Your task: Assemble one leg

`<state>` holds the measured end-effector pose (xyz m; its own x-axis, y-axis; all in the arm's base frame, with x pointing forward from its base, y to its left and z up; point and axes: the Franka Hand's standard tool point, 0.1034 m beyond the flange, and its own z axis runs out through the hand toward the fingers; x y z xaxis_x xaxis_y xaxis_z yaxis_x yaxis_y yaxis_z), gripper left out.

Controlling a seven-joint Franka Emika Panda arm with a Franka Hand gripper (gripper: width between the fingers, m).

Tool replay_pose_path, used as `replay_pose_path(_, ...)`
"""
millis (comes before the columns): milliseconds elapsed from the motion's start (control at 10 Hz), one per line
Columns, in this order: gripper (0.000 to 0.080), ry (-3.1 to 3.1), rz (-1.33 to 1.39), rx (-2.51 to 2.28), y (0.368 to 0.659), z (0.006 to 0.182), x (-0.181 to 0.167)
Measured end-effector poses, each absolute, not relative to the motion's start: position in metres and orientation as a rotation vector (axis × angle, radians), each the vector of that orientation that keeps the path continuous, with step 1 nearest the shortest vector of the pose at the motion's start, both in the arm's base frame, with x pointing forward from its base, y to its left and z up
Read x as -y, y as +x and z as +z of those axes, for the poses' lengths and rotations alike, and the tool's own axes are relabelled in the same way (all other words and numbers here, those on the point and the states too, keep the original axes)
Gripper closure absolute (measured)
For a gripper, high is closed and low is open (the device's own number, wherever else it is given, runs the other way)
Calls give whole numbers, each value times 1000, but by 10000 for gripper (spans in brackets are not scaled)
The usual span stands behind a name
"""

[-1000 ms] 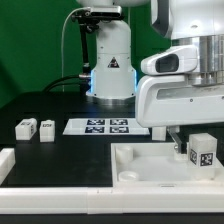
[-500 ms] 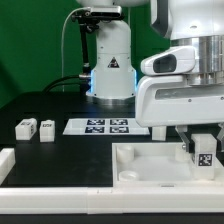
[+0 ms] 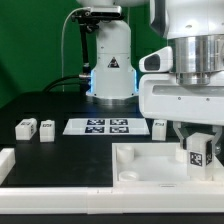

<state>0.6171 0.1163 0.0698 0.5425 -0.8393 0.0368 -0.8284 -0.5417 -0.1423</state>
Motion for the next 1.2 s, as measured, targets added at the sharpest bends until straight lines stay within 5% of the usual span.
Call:
replay_pose_path(400, 506, -2357, -122, -1876, 616, 70, -119)
replay_pose_path(700, 183, -2464, -131, -1741, 616, 69, -121)
replay_pose_path(1200, 151, -2915, -192, -876, 616, 70, -125)
